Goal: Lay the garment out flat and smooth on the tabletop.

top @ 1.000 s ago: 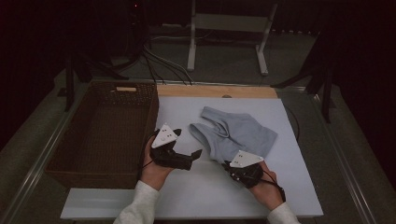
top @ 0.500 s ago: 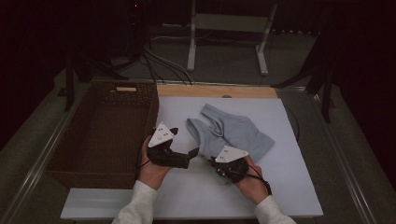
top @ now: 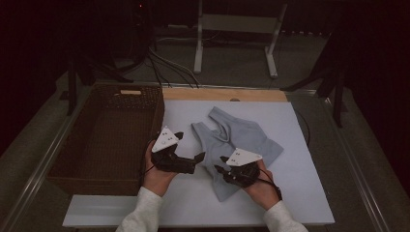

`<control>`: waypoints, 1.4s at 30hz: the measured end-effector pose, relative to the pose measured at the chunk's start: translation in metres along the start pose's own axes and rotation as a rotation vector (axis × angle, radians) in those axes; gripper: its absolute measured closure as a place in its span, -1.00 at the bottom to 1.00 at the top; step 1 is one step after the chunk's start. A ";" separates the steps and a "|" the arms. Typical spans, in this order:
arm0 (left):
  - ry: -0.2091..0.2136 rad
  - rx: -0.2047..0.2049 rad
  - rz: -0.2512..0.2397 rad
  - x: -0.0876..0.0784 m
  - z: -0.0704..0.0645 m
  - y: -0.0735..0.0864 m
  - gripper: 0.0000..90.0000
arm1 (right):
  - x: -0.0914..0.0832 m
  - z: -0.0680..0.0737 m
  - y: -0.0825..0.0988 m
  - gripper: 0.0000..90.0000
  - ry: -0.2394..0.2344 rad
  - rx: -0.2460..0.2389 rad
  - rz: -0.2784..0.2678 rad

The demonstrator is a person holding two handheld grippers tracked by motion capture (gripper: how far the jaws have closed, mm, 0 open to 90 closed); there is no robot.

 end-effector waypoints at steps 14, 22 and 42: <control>0.025 -0.009 0.017 0.010 -0.008 0.007 -0.96 | -0.028 -0.047 0.003 -0.46 0.148 0.121 -0.079; 0.028 -0.004 0.034 0.017 -0.013 0.013 -0.98 | -0.037 -0.063 0.008 -0.60 0.190 0.184 -0.105; 0.070 -0.005 0.101 0.039 -0.031 0.034 -0.99 | -0.063 -0.097 0.015 -0.70 0.250 0.323 -0.184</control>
Point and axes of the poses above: each handheld gripper's, and its own axes: x roughly forward along the jaws, y roughly out of its underside, z roughly to its left, the point moved 8 cm from there along x, roughly forward along the jaws, and after that the axes turned 10 degrees about x, right-handed, at the moved point
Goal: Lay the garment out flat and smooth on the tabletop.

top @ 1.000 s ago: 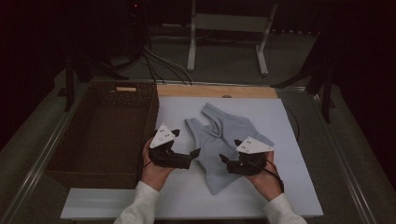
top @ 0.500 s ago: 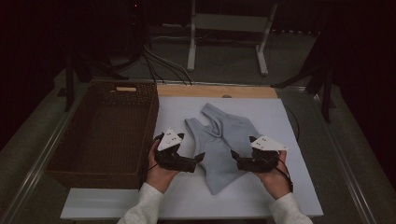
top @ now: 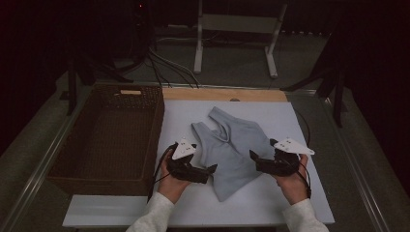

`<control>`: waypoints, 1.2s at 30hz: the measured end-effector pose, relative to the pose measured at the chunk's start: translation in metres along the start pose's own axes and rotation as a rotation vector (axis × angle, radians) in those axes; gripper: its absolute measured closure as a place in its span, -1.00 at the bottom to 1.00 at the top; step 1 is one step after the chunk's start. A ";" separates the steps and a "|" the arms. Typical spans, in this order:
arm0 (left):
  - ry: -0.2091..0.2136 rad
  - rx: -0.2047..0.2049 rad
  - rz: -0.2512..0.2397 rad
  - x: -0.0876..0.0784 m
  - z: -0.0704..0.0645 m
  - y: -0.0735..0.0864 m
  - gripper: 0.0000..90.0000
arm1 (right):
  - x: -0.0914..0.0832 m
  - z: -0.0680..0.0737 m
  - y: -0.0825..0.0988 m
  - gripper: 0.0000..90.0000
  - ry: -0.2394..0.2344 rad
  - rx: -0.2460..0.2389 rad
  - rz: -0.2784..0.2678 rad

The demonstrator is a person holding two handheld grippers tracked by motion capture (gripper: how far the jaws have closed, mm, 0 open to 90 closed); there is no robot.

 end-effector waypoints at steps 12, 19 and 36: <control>0.020 -0.001 0.054 0.012 -0.011 0.017 -0.99 | -0.004 -0.008 0.000 -0.71 0.012 0.016 -0.010; 0.030 -0.011 0.079 0.017 -0.017 0.027 -0.98 | -0.004 -0.008 0.000 -0.70 0.012 0.014 -0.011; 0.053 -0.016 0.125 0.019 -0.031 0.045 -0.98 | -0.008 -0.009 -0.002 -0.70 0.014 0.012 -0.024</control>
Point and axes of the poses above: each handheld gripper's, and its own axes: x roughly forward along the jaws, y roughly out of its underside, z roughly to its left, the point moved 8 cm from there along x, roughly forward along the jaws, and after that the axes turned 10 degrees about x, right-handed, at the moved point
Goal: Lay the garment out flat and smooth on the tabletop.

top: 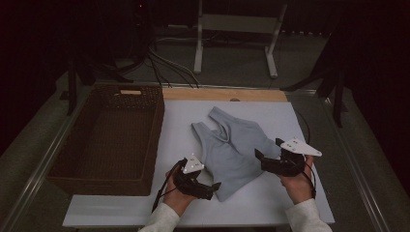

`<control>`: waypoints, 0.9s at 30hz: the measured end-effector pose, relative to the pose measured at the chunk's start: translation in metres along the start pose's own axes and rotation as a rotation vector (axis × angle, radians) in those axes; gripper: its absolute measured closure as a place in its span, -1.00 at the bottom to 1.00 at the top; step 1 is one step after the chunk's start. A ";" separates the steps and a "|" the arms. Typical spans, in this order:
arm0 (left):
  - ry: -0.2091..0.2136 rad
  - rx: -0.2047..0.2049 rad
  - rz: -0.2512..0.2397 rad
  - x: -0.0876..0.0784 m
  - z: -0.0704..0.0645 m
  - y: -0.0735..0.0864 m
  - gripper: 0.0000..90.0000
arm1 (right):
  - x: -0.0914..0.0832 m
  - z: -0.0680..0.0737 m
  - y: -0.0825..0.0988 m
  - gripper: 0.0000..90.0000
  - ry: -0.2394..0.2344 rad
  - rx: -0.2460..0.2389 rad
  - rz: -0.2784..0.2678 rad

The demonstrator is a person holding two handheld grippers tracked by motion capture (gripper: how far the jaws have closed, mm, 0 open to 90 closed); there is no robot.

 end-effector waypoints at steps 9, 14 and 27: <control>0.021 -0.002 0.036 0.008 -0.004 0.009 -0.98 | 0.000 0.001 -0.001 -0.70 -0.003 -0.002 -0.005; 0.031 -0.017 0.034 0.014 -0.003 0.008 -0.96 | 0.000 0.002 -0.001 -0.70 -0.005 -0.008 -0.009; -0.016 -0.029 0.037 0.022 0.003 -0.002 -0.56 | -0.001 0.001 -0.002 -0.70 -0.001 -0.005 -0.010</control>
Point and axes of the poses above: each handheld gripper's, and its own axes: x roughly forward along the jaws, y roughly out of its underside, z roughly to its left, the point moved 8 cm from there along x, roughly forward along the jaws, and after that the axes turned 10 degrees about x, right-handed, at the moved point
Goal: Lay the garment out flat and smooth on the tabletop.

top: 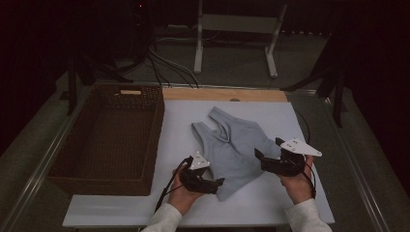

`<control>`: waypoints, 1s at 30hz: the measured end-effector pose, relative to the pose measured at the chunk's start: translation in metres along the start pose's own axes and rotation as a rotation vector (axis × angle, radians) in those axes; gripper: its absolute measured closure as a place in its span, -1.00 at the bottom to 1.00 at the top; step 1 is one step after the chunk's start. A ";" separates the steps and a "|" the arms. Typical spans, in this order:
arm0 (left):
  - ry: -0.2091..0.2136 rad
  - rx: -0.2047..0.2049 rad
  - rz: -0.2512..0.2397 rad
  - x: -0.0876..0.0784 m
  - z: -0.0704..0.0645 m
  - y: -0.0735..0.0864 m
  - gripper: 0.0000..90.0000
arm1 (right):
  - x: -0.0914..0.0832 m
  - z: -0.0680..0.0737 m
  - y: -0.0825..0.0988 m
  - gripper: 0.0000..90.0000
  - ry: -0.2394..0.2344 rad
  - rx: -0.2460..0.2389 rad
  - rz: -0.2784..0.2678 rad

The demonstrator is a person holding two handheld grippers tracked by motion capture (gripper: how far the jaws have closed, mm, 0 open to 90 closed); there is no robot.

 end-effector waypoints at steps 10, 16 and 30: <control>-0.009 -0.053 -0.001 -0.005 0.002 -0.003 0.55 | -0.001 0.000 -0.001 -0.69 0.003 -0.002 -0.004; -0.009 -0.028 0.015 -0.005 -0.001 -0.003 0.81 | -0.001 -0.001 -0.002 -0.69 0.003 -0.002 -0.006; -0.016 -0.012 0.030 -0.011 0.002 0.000 0.83 | -0.002 -0.002 -0.002 -0.69 0.007 0.001 -0.008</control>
Point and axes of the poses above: each handheld gripper's, and its own axes: x roughly forward along the jaws, y roughly out of its underside, z roughly to its left, the point moved 8 cm from there along x, roughly forward along the jaws, and after that the axes turned 10 degrees about x, right-handed, at the moved point
